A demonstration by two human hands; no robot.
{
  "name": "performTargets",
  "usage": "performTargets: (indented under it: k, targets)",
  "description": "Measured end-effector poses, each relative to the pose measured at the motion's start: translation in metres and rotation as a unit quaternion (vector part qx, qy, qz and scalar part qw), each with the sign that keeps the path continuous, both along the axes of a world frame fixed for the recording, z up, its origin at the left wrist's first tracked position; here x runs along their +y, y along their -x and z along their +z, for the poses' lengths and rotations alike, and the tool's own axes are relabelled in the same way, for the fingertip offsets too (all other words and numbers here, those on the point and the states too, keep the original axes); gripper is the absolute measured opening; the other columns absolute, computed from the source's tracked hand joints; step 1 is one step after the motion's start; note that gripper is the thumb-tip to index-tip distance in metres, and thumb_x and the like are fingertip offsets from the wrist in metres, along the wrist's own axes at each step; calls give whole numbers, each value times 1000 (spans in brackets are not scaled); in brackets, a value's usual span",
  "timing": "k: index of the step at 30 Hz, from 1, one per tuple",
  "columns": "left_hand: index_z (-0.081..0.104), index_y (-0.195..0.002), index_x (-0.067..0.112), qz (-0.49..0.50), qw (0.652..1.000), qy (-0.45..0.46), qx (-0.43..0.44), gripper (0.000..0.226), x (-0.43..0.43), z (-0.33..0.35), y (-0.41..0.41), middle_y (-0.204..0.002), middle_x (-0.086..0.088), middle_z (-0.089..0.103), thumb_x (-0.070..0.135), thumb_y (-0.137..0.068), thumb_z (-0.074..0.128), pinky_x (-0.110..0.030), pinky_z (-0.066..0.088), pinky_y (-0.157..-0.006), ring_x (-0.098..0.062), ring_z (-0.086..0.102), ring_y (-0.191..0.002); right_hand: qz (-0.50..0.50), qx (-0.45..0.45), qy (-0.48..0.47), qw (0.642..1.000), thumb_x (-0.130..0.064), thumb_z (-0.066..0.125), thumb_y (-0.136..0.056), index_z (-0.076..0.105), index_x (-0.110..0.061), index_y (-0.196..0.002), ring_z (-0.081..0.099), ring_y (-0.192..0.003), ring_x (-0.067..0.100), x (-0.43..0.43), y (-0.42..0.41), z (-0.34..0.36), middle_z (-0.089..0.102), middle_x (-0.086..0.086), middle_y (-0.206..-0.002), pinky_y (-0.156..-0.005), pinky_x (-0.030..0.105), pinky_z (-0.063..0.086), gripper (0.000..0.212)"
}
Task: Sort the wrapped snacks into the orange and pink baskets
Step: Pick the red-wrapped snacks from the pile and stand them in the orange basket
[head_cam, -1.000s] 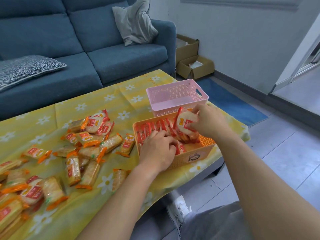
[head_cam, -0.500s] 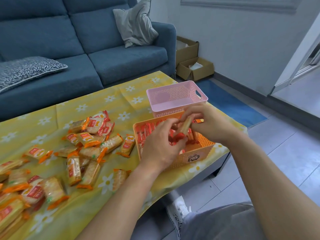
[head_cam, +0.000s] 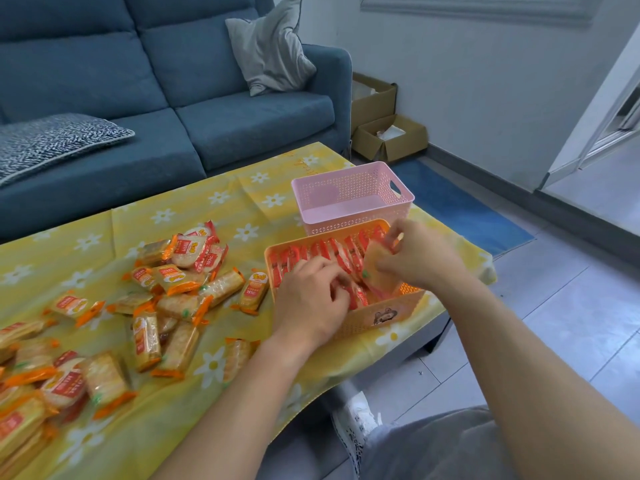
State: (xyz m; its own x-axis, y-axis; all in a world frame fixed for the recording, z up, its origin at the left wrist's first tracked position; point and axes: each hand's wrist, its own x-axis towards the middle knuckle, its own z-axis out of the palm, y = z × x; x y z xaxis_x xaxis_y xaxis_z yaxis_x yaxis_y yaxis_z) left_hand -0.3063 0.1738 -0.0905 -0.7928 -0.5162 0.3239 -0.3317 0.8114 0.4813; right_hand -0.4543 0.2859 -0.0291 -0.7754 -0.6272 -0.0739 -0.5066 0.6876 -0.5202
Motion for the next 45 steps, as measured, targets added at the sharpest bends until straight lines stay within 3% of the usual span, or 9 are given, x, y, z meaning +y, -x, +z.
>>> performTargets:
  k: [5, 10, 13, 20, 24, 30, 36, 41, 45]
  targets:
    - [69, -88, 31, 111, 993, 35, -3, 12, -10, -5, -8, -98, 12, 61, 26, -85, 59, -37, 44, -85, -18, 52, -96, 82, 94, -70, 990, -37, 66, -87, 49, -19, -78, 61, -73, 27, -26, -24, -30, 56, 0, -73, -60, 34, 51, 27]
    - [64, -103, 34, 160, 984, 23, -74, 17, -18, -7, -19, -118, 10, 52, 33, -90, 53, -34, 36, -95, -20, 42, -109, 83, -7, -66, 994, -26, 52, -93, 43, -17, -63, 55, -63, 26, -31, -16, -36, 51, 3, -63, -56, 34, 47, 32]
    - [63, -107, 32, 152, 984, -2, -91, 19, -21, -8, -21, -121, 9, 53, 32, -91, 52, -32, 38, -96, -20, 41, -111, 94, 12, -126, 988, -6, 53, -87, 58, -9, -82, 63, -71, 28, -27, -16, -38, 62, 8, -75, -62, 38, 54, 8]
    - [65, -103, 29, 108, 992, -40, -49, 14, -23, -3, -30, -115, 12, 52, 28, -93, 54, -26, 38, -93, -15, 46, -114, 84, 81, -214, 970, -3, 49, -87, 49, -14, -78, 58, -68, 23, -33, -38, -18, 54, 2, -75, -64, 34, 49, 14]
    - [67, -106, 23, 72, 996, -44, 11, 19, -29, 3, -51, -113, 11, 54, 20, -90, 57, -24, 39, -93, -12, 50, -112, 79, 153, -86, 981, -14, 48, -87, 49, -16, -78, 63, -74, 31, -53, -67, 4, 56, 3, -74, -69, 37, 51, 9]
    - [65, -106, 23, 124, 990, -56, -40, 18, -66, 7, -126, -108, 7, 55, 21, -89, 61, -39, 46, -92, -20, 55, -107, 211, 24, -34, 977, -34, 57, -86, 71, -21, -95, 67, -96, 35, -109, -144, 1, 71, 8, -102, -80, 39, 56, 21]
    - [67, -99, 32, 200, 942, -106, -248, 19, -118, 7, -230, -108, 2, 70, 23, -88, 55, -36, 52, -87, -24, 65, -104, 282, 11, -100, 954, -7, 48, -90, 67, -6, -120, 61, -118, 37, -162, -187, -27, 66, 19, -126, -92, 38, 52, 36]
    - [69, -101, 34, 181, 942, -110, -261, 25, -141, 4, -278, -97, 6, 68, 19, -87, 56, -32, 51, -83, -17, 65, -98, 233, 3, -113, 966, -14, 46, -89, 43, -9, -145, 44, -131, 45, -204, -194, -54, 47, 22, -142, -107, 47, 41, 56]
    - [59, -122, 36, 236, 939, -15, -251, 32, -167, 0, -285, -128, 8, 60, 25, -93, 53, -36, 45, -95, -20, 56, -121, 151, -50, -21, 987, -17, 50, -92, 44, -9, -145, 47, -131, 42, -234, -178, -62, 46, 21, -143, -107, 44, 39, 54]
